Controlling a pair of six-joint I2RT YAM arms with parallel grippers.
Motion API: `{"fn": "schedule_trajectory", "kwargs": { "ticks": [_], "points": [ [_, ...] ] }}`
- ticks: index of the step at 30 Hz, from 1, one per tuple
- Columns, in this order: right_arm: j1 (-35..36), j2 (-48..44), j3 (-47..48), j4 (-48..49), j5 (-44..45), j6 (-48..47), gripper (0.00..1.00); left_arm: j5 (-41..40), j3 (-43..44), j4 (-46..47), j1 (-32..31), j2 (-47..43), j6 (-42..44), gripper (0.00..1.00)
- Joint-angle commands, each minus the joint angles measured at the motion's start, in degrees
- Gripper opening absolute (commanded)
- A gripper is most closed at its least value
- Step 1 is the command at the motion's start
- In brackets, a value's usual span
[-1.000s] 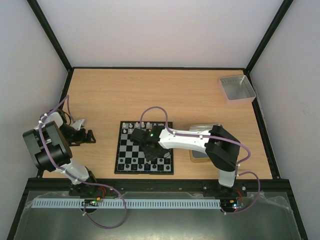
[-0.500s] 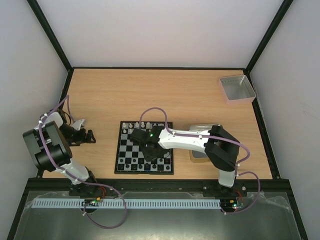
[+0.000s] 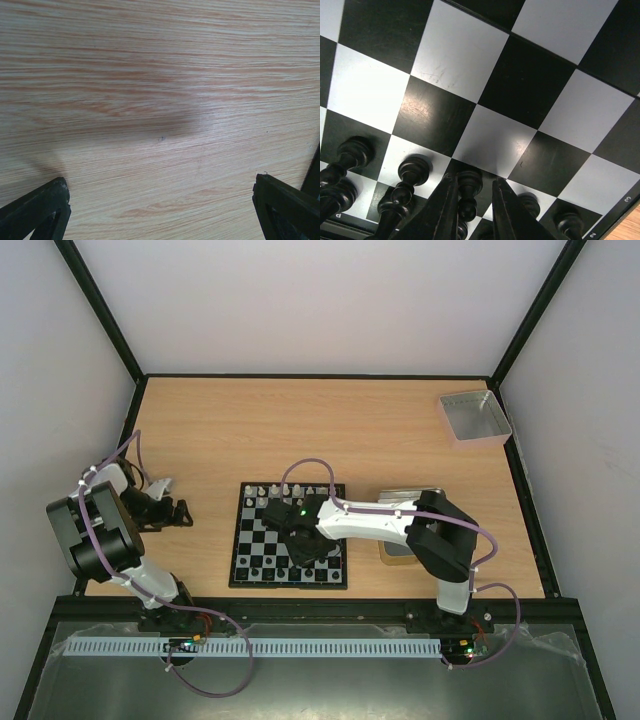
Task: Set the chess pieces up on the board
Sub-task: Place the chess piece on the chessboard.
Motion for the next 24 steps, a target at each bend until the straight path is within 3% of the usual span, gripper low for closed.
{"fn": "schedule_trajectory", "kwargs": {
  "ticks": [1, 24],
  "points": [
    [-0.3, 0.4, -1.0, -0.2, 0.3, 0.7, 0.17, -0.3, -0.4, -1.0, -0.4, 0.5, -0.5, 0.99],
    [-0.4, -0.2, -1.7, 0.0, -1.1, 0.6, 0.11, -0.4, -0.5, -0.9, -0.7, 0.5, -0.6, 0.99]
  ]
}}
